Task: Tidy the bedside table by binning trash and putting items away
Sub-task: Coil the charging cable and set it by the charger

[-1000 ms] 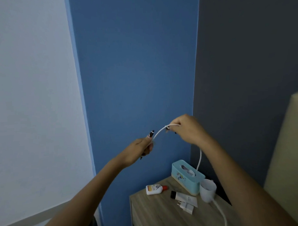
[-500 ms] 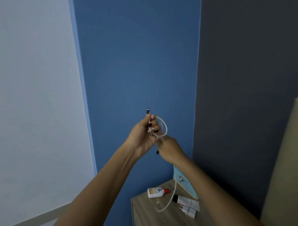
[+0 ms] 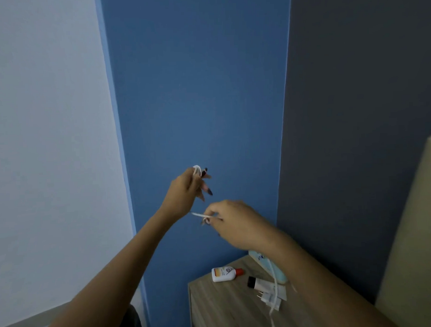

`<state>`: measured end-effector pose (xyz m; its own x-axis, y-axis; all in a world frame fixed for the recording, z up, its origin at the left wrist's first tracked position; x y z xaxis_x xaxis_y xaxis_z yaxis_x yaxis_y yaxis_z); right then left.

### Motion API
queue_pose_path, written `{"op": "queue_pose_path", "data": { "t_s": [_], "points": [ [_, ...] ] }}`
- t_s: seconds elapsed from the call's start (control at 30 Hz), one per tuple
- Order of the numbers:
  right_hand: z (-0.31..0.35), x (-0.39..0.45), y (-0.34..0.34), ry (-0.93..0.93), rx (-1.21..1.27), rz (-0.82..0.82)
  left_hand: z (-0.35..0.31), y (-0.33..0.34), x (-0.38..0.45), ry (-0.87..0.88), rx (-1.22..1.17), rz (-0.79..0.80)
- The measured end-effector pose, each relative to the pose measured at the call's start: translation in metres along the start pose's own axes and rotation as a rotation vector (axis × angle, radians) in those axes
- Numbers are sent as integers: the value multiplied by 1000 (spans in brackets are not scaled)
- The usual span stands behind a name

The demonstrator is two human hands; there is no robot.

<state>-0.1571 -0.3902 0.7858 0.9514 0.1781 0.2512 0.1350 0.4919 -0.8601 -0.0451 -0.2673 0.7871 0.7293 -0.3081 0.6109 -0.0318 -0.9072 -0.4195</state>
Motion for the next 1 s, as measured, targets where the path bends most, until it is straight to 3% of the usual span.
{"op": "queue_pose_path", "data": {
  "t_s": [0.13,0.27,0.4,0.5,0.6,0.7,0.77,0.9,1.0],
  "points": [
    [-19,4,-45,-10,-47,-157,-3,4,-21,-58,141,197],
    [-52,12,-66,-26,35,-310,-20,5,-33,-197,-160,347],
    [-76,19,-52,-14,166,-459,-44,14,-35,-333,-616,497],
    [-78,25,-26,35,327,-419,-60,21,-31,-393,-967,485],
    [-66,26,3,72,309,-352,-73,30,-22,-352,-1106,341],
    [-46,20,31,66,315,-207,-72,33,-8,-193,-956,152],
    [-33,13,41,59,336,-87,-64,30,0,-55,-632,76],
    [-21,2,36,-14,239,-31,-44,19,-1,252,121,73],
    [-26,-2,8,-38,216,-57,-28,12,-5,279,340,101]
  ]
}}
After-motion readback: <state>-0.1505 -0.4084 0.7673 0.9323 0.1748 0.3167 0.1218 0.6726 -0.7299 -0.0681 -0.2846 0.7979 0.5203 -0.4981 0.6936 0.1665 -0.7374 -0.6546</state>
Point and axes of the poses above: each hand's wrist, its own x-axis towards the middle knuckle, its own y-axis out of the palm, z = x × y, the point moved 2 cm from there along x, towards the middle knuckle
